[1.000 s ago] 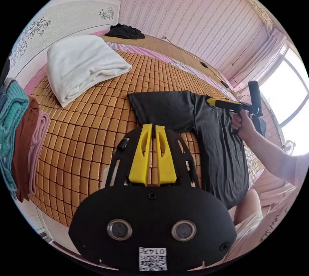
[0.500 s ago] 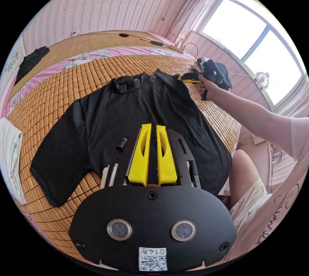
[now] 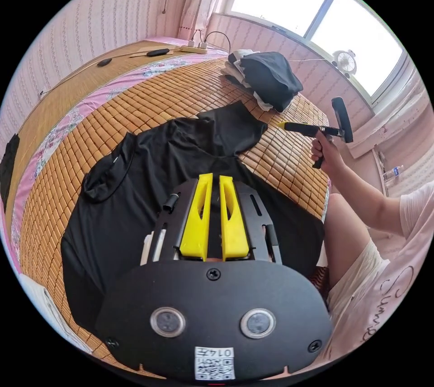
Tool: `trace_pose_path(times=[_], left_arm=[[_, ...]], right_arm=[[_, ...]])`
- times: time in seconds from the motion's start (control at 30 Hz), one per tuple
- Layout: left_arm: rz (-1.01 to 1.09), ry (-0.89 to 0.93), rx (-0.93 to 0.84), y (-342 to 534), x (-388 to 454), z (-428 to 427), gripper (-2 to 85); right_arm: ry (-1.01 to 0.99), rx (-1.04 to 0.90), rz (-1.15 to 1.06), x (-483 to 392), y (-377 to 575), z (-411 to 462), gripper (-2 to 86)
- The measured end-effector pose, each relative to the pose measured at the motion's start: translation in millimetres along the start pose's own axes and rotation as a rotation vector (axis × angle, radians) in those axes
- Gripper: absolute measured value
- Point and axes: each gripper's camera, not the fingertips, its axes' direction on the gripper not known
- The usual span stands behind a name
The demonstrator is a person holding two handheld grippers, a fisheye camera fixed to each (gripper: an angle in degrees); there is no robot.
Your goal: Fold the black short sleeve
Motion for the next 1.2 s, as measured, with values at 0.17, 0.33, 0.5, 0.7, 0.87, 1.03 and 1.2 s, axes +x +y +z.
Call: trace_pose_path(times=[0.17,0.33,0.5,0.7,0.87,1.03,1.2], left_arm=[[0.049,0.005,-0.028,-83.8,26.4,64.0,3.6],[0.061,0.026,-0.066,-165.0,54.0,152.1,3.5],[0.041,-0.011,-0.118,-195.3,74.7,219.3,2.9],[0.027,0.052,-0.119,-203.7,97.4,242.9,-0.5],[-0.021,0.117,-0.124,-214.3,96.5,246.9,0.4],[0.023,0.13,-0.008,-205.6,78.4,174.8,3.7],[0.097,-0.002,0.057,-126.6,64.0,62.4,4.0]], right_arm=[[0.072,-0.049,-0.174,-4.6,1.2,22.6,3.1],[0.11,-0.167,-0.275,-1.5,-5.6,54.7,-0.4],[0.103,-0.182,-0.281,16.6,11.4,51.2,-0.8],[-0.006,-0.251,-0.224,46.6,13.1,44.0,-0.7],[-0.068,-0.248,-0.184,64.8,16.4,36.1,-0.4],[0.01,-0.213,-0.211,56.1,12.7,23.8,-0.1],[-0.099,-0.171,-0.259,34.1,5.9,13.7,1.2]])
